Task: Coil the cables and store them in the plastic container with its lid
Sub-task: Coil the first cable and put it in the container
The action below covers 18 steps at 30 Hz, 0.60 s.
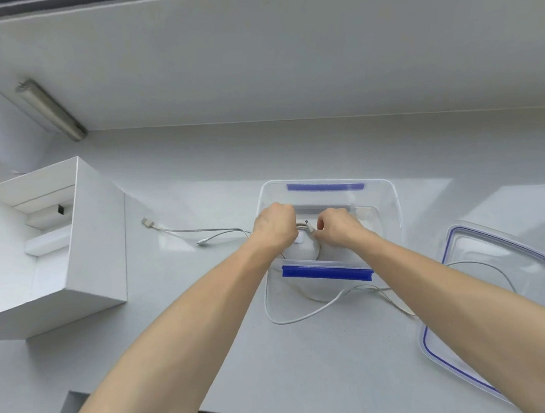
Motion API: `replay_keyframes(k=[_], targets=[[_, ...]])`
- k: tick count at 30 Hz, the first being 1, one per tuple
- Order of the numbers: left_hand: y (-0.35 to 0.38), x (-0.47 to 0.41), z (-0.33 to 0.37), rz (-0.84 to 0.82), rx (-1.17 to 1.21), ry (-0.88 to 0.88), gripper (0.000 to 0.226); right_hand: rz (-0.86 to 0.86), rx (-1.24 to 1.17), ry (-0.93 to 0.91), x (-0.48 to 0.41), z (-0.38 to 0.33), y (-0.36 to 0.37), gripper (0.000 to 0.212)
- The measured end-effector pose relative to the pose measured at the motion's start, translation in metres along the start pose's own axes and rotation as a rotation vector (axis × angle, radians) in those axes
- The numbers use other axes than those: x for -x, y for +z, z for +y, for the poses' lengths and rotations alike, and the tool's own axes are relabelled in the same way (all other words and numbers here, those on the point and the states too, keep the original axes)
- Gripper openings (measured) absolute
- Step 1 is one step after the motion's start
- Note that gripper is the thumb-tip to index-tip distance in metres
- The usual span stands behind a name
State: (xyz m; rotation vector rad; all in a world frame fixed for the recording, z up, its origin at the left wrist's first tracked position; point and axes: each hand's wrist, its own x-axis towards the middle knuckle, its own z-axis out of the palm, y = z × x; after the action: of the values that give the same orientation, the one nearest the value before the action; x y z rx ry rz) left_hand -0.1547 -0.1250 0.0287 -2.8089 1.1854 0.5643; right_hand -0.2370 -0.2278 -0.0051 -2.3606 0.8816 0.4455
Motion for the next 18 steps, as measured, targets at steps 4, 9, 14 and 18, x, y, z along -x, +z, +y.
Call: replay_keyframes(k=[4,9,14,18], targets=[[-0.02,0.011,-0.009,0.125,0.011,0.011,0.026,0.08,0.128,-0.102,0.017,-0.013,-0.02,0.023],[-0.039,0.038,-0.033,0.242,0.061,-0.003,0.027,0.165,0.24,-0.294,0.045,-0.041,-0.033,0.021],[-0.042,0.076,-0.059,0.3,0.142,0.067,0.025,0.22,0.323,-0.427,0.077,-0.069,-0.03,0.027],[-0.035,0.106,-0.079,0.338,0.181,0.118,0.024,0.241,0.377,-0.503,0.106,-0.085,-0.016,0.029]])
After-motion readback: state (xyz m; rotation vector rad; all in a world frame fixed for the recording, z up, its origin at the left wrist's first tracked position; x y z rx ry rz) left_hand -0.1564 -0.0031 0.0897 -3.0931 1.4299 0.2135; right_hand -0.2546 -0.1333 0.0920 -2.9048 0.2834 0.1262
